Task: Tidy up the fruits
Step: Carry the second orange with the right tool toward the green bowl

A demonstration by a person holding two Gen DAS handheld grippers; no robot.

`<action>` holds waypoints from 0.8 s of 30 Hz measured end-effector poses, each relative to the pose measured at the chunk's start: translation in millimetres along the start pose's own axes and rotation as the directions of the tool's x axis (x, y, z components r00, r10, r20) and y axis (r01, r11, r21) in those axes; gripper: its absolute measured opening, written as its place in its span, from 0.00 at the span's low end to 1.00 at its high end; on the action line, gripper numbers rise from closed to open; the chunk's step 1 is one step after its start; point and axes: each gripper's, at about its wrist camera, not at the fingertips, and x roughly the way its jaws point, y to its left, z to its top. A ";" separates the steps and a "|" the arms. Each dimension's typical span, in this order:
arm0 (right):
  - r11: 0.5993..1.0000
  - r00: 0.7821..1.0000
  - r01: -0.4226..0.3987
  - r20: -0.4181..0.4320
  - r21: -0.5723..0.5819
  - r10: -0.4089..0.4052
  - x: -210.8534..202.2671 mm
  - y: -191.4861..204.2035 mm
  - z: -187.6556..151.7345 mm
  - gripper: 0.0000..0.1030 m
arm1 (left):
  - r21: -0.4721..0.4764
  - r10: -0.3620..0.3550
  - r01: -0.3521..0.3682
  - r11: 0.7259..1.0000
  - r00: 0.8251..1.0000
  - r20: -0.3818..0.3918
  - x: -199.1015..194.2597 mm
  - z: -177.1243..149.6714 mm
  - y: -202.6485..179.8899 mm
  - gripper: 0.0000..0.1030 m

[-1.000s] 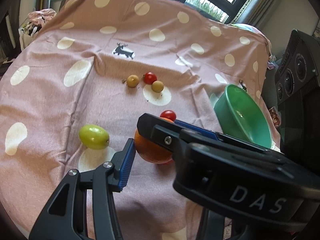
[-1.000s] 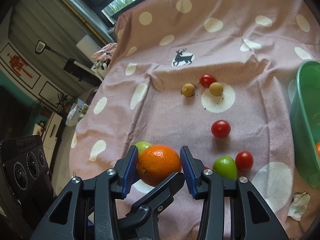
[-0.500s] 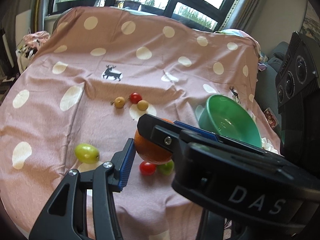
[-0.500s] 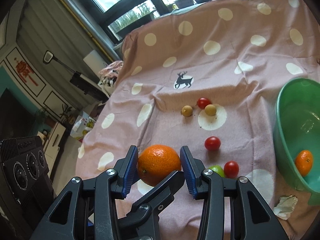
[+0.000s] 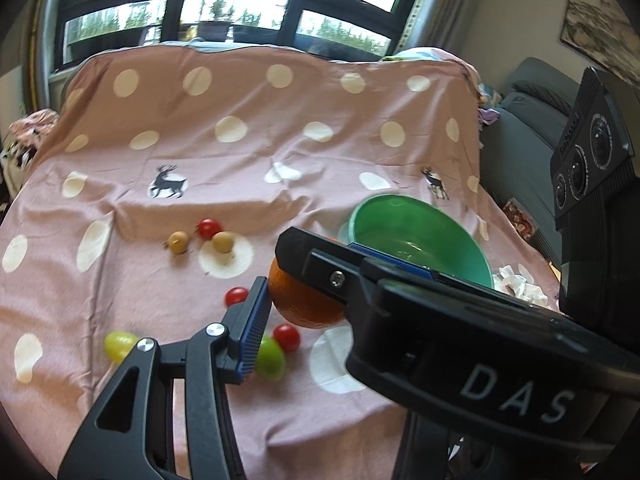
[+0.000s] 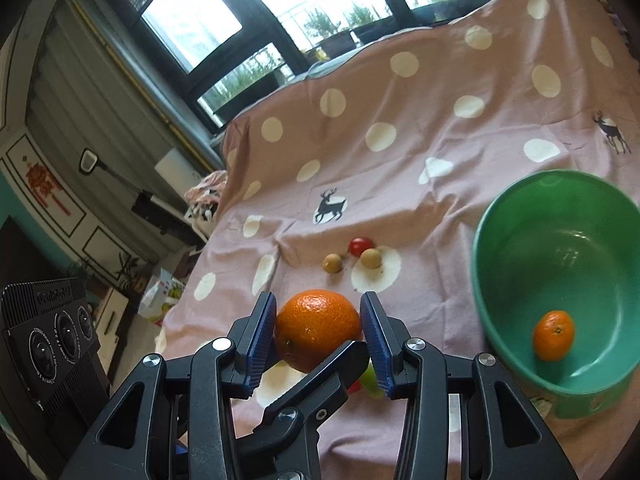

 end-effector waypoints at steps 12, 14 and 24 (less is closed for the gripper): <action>0.995 0.997 0.028 0.066 0.101 -0.035 -24.9 -41.4 6.4 0.45 | 0.080 -0.056 0.057 0.995 0.998 -0.015 22.3 8.6 -40.8 0.45; 0.992 0.997 0.033 0.071 0.118 -0.041 -28.1 -48.4 6.3 0.45 | 0.087 -0.067 0.068 0.994 0.998 -0.022 26.1 9.3 -45.4 0.45; 0.978 0.992 0.074 0.084 0.194 -0.092 -38.8 -77.2 4.9 0.45 | 0.123 -0.120 0.128 0.984 0.990 -0.067 47.5 9.6 -68.3 0.45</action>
